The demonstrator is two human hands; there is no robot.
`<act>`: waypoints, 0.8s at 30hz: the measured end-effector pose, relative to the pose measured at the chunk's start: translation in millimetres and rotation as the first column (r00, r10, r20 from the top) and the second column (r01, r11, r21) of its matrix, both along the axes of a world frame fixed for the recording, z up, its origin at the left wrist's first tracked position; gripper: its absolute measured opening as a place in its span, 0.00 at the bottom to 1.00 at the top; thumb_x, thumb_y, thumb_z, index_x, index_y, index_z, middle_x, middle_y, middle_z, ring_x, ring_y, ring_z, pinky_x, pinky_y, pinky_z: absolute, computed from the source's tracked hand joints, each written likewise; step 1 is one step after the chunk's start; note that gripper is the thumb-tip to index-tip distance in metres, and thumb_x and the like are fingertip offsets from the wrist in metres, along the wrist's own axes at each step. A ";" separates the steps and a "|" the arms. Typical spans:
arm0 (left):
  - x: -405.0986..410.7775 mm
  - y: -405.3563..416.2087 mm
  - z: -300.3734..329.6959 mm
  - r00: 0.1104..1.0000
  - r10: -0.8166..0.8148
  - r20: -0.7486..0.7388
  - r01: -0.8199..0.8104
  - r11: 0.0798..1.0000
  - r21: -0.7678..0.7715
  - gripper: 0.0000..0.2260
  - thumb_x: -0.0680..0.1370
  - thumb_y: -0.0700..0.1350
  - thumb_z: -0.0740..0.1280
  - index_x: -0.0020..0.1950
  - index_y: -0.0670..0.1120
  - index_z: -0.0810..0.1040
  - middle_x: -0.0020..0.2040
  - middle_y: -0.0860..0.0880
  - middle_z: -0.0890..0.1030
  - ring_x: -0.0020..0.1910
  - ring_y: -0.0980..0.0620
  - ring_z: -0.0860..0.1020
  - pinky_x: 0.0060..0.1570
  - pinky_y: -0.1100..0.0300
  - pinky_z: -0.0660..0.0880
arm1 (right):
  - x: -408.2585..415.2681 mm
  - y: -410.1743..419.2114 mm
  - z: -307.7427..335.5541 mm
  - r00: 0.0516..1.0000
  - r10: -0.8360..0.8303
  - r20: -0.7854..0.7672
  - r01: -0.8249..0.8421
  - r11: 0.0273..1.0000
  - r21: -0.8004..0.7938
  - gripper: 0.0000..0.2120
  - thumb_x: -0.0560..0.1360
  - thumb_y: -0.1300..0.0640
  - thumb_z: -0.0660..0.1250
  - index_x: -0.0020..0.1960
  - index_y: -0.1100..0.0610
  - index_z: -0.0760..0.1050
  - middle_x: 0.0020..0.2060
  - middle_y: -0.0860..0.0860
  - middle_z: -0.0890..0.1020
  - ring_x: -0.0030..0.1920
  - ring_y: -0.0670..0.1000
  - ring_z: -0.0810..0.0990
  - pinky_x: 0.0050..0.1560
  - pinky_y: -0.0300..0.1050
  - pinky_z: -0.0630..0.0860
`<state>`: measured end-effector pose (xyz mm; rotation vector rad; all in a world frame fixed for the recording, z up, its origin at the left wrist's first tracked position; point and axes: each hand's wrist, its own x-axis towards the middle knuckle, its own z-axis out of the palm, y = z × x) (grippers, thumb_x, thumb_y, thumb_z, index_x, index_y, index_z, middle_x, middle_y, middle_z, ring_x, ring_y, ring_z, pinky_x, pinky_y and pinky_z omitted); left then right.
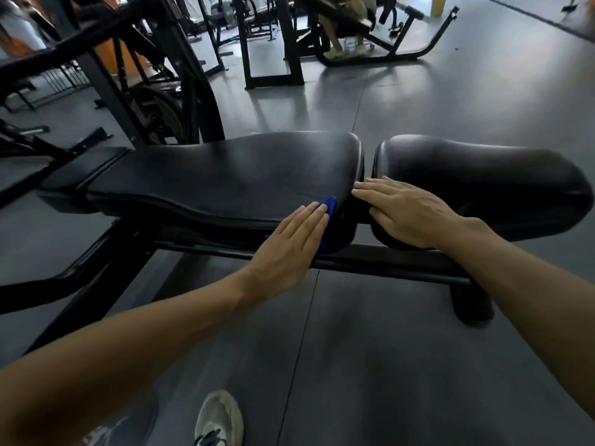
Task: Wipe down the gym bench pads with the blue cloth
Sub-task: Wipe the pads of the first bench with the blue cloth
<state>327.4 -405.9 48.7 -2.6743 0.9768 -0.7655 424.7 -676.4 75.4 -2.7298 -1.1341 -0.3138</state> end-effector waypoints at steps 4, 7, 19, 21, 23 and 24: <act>11.3 -39.9 4.2 0.999 -0.051 0.020 0.049 0.995 0.091 0.22 0.84 0.39 0.54 0.76 0.31 0.65 0.76 0.32 0.66 0.78 0.34 0.63 0.78 0.41 0.60 | 0.7 -3.5 5.4 0.999 -0.053 0.003 0.053 0.999 -0.005 0.24 0.83 0.47 0.53 0.79 0.51 0.63 0.78 0.49 0.64 0.79 0.48 0.58 0.80 0.48 0.53; 27.8 -69.9 4.9 0.999 0.003 0.042 -0.009 0.989 0.148 0.22 0.84 0.41 0.50 0.75 0.33 0.67 0.75 0.33 0.69 0.77 0.35 0.66 0.77 0.42 0.62 | 2.3 -10.0 4.1 0.986 -0.165 0.024 0.166 0.986 -0.007 0.28 0.83 0.40 0.49 0.79 0.50 0.62 0.79 0.50 0.62 0.80 0.49 0.56 0.80 0.48 0.51; 21.9 -53.2 20.2 0.997 0.073 -0.006 -0.067 0.938 0.341 0.24 0.83 0.41 0.47 0.78 0.32 0.57 0.79 0.32 0.59 0.80 0.35 0.57 0.79 0.44 0.58 | -7.0 -30.2 -7.6 0.942 -0.321 0.097 0.311 0.945 0.104 0.29 0.81 0.44 0.48 0.73 0.57 0.72 0.73 0.54 0.73 0.75 0.53 0.69 0.77 0.51 0.61; 37.7 -73.0 17.8 0.998 0.054 0.032 -0.060 0.957 0.284 0.25 0.82 0.40 0.47 0.75 0.32 0.67 0.75 0.33 0.68 0.77 0.36 0.66 0.77 0.46 0.63 | -7.1 -30.2 -7.3 0.938 -0.329 0.107 0.319 0.943 0.098 0.28 0.81 0.45 0.49 0.73 0.57 0.73 0.72 0.54 0.73 0.74 0.53 0.70 0.77 0.50 0.62; 49.5 -90.4 19.8 0.998 0.060 0.028 -0.065 0.973 0.221 0.25 0.80 0.38 0.46 0.72 0.32 0.72 0.72 0.33 0.73 0.74 0.37 0.71 0.76 0.48 0.64 | -8.1 -27.8 -4.5 0.940 -0.325 0.102 0.315 0.944 0.096 0.28 0.81 0.45 0.48 0.73 0.56 0.72 0.73 0.54 0.73 0.74 0.53 0.70 0.77 0.50 0.62; 52.4 -94.6 23.0 0.998 0.058 0.019 -0.061 0.976 0.211 0.25 0.80 0.37 0.46 0.71 0.31 0.73 0.71 0.33 0.74 0.73 0.37 0.72 0.76 0.48 0.64 | -9.1 -26.3 -3.1 0.942 -0.320 0.103 0.311 0.945 0.099 0.28 0.81 0.44 0.48 0.74 0.56 0.72 0.73 0.54 0.72 0.75 0.52 0.69 0.77 0.50 0.61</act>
